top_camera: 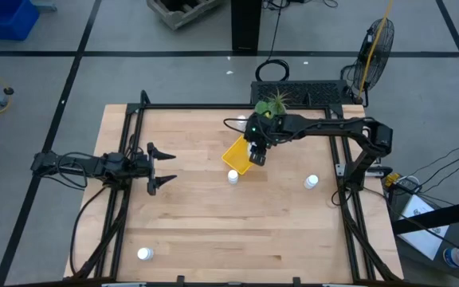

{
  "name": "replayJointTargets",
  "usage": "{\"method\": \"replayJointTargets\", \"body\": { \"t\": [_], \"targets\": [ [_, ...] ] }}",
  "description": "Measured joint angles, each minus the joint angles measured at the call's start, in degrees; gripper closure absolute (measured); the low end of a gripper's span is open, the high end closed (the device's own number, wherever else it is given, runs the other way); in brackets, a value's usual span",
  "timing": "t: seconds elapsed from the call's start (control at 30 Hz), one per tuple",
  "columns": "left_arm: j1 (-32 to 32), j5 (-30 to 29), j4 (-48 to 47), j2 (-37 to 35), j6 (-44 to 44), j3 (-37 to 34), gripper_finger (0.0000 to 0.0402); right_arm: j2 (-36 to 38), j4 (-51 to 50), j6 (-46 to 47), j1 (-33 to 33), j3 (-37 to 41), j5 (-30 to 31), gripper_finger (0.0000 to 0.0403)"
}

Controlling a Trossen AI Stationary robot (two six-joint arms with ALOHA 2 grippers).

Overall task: Pick and place pill bottles into a basket
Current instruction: Put the top right white medicine bottle into the bin, then put the middle right white medicine bottle into the bin

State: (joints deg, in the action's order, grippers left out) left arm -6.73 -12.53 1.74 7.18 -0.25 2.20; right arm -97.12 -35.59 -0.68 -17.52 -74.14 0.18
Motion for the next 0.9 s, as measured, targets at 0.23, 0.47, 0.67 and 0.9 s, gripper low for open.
{"method": "replayJointTargets", "body": {
  "t": [0.23,0.47,0.67,0.9],
  "targets": [
    [0.0,0.0,0.0,0.0,0.0,0.0,0.005,0.0,4.2,1.5,0.0,4.4,-0.2,0.0258],
    [0.0,0.0,0.0,0.0,0.0,0.0,0.005,0.0,5.2,-0.4,0.4,4.7,-0.4,0.0209],
    [0.0,0.0,0.0,0.0,0.0,0.0,0.005,0.0,5.3,-0.4,0.3,4.7,-0.4,0.0142],
    [0.0,0.0,0.0,0.0,0.0,0.0,0.005,4.6,5.5,-1.9,0.3,4.7,-0.3,0.0129]
  ]
}}
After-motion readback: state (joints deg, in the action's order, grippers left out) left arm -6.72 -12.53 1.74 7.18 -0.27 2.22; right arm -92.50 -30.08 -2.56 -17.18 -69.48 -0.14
